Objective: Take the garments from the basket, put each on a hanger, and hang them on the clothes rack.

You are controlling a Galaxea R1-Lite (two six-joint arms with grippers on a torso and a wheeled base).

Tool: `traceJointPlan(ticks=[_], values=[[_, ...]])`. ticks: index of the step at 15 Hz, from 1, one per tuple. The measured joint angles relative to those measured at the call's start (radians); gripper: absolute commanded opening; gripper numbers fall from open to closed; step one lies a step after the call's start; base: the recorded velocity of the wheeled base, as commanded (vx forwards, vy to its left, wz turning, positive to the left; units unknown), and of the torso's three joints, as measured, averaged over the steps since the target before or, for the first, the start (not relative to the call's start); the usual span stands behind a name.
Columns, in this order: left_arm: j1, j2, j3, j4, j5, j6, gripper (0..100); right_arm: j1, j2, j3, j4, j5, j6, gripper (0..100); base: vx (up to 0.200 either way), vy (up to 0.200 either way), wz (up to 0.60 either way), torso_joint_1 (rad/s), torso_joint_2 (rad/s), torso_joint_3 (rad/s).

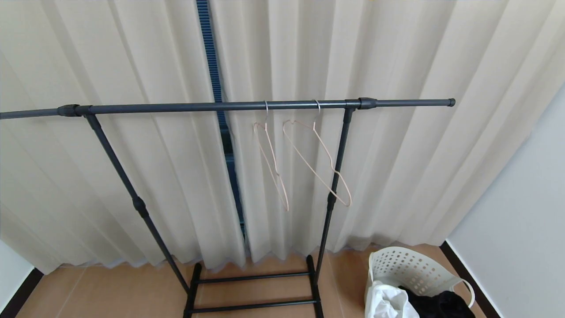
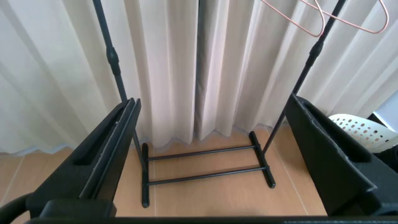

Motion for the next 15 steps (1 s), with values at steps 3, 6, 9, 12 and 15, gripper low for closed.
traceJointPlan(ticks=[3, 6, 9, 12, 15], values=[[0.0, 0.0, 0.0, 0.0, 0.0, 0.0, 100, 0.0, 0.0, 0.0, -0.001, -0.004, 0.005, 100, 0.0, 0.0, 0.0, 0.0, 0.0, 0.0], [0.0, 0.0, 0.0, 0.0, 0.0, 0.0, 100, 0.0, 0.0, 0.0, -0.001, -0.005, 0.009, 100, 0.0, 0.0, 0.0, 0.0, 0.0, 0.0], [0.0, 0.0, 0.0, 0.0, 0.0, 0.0, 100, 0.0, 0.0, 0.0, -0.001, -0.009, 0.013, 100, 0.0, 0.0, 0.0, 0.0, 0.0, 0.0], [0.0, 0.0, 0.0, 0.0, 0.0, 0.0, 100, 0.0, 0.0, 0.0, -0.001, -0.012, 0.013, 100, 0.0, 0.0, 0.0, 0.0, 0.0, 0.0], [0.0, 0.0, 0.0, 0.0, 0.0, 0.0, 100, 0.0, 0.0, 0.0, -0.001, -0.013, 0.013, 100, 0.0, 0.0, 0.0, 0.0, 0.0, 0.0]])
